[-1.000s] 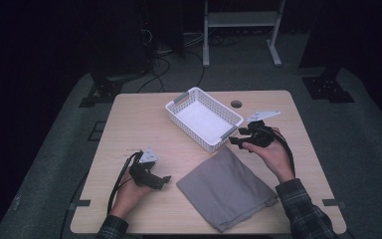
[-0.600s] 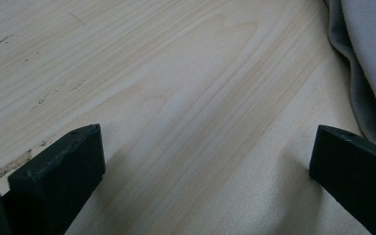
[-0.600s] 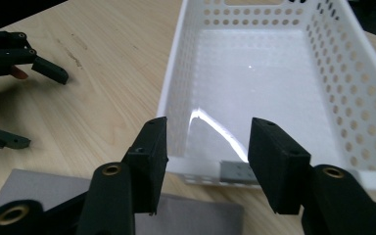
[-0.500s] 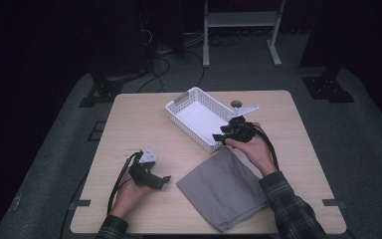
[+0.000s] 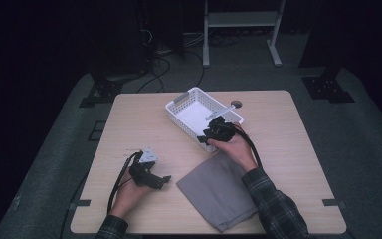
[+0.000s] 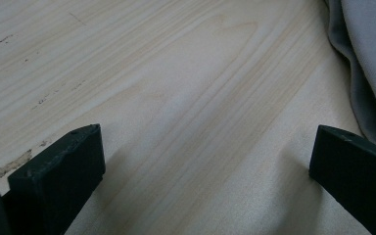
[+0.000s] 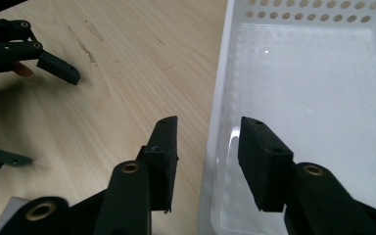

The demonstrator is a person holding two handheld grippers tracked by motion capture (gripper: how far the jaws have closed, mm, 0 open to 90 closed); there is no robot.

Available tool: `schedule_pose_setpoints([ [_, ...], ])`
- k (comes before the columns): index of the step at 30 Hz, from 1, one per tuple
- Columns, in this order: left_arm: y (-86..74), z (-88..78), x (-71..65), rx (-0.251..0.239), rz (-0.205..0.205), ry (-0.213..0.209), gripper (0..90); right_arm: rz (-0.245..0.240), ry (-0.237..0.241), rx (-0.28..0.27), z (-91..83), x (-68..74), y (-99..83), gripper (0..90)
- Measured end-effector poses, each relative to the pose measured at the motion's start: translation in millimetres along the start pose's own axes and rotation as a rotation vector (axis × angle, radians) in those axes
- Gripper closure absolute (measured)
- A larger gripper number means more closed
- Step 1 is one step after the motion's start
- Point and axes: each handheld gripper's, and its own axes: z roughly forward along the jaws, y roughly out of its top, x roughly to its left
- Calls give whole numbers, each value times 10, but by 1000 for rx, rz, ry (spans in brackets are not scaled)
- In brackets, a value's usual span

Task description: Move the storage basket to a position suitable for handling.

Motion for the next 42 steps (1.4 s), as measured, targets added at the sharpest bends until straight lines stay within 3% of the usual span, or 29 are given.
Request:
schedule_pose_setpoints([
  [4, 0, 0, 1, 1, 1, 0, 0, -10, -8, 24, 92, 16, 43, 656],
  [11, 0, 1, 0, -1, -1, 1, 0, 14, -19, 60, 207, 6, 35, 741],
  [19, 0, 1, -2, -1, -3, 0, 0, 20, -56, 61, 178, -43, 35, 820],
  [20, 0, 0, -1, 0, -2, 0, 0, 19, -75, 48, 128, -81, 35, 834],
  [25, 0, 0, 0, 1, -1, -1, 0, 26, -74, 20, -9, -172, 45, 840],
  [42, -2, 2, -2, -2, -2, 0, 0, 35, -114, -8, -369, -375, -23, 844],
])
